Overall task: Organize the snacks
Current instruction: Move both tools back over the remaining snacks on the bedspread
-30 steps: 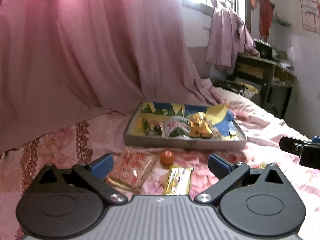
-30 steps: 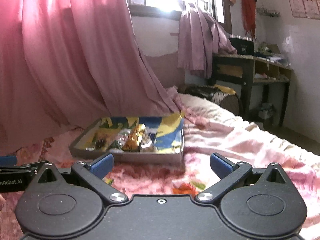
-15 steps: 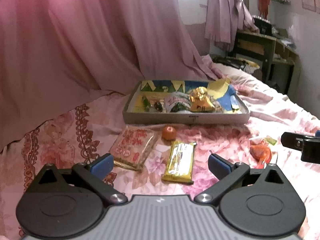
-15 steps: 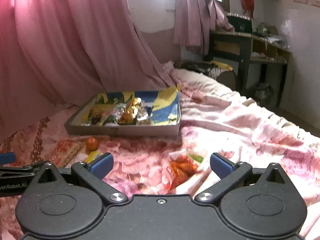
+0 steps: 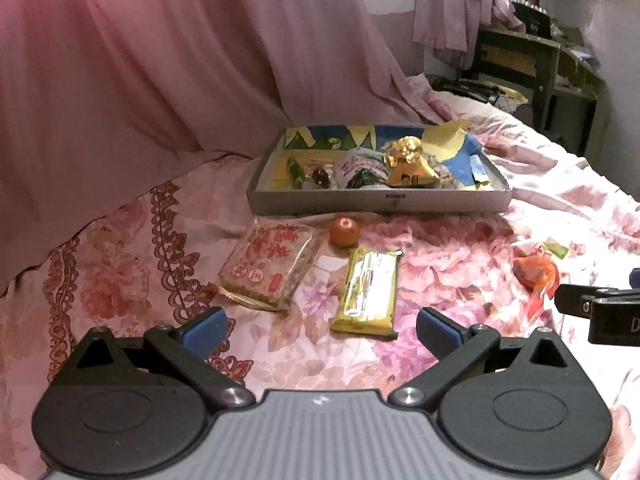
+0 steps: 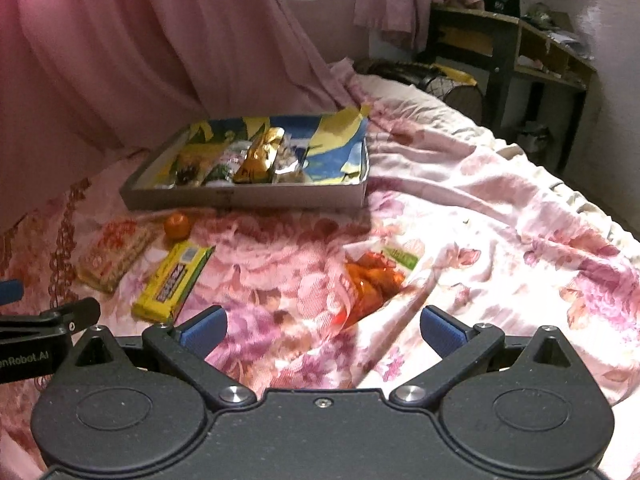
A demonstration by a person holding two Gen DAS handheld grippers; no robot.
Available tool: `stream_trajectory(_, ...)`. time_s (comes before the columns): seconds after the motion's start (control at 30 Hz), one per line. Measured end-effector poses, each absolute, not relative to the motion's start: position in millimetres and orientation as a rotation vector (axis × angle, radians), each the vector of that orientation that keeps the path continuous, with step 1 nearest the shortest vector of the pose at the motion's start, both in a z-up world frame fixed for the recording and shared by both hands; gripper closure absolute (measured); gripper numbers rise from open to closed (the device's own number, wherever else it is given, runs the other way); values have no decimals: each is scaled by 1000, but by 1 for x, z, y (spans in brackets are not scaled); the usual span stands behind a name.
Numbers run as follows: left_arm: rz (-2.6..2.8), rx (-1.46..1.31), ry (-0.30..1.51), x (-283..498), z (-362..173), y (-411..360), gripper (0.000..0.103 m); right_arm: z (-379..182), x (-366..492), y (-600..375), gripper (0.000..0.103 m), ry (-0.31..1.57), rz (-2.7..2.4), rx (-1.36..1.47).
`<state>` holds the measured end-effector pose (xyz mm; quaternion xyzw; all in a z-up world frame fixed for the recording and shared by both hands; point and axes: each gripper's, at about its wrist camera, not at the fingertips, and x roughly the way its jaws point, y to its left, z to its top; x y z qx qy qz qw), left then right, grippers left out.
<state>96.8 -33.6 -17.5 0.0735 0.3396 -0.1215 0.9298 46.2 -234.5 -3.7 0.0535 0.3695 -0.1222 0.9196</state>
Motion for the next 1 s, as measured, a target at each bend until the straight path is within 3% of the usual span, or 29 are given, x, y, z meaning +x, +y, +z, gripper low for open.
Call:
stream_trajectory(0.6,-210,151,818,113,-34,-31,0,-21,72,-244,1,940,-175,150)
stream_trajectory(1.0,-319,75,918,138,-48,-35,0,-28,120,-301,1,1062,-204,239)
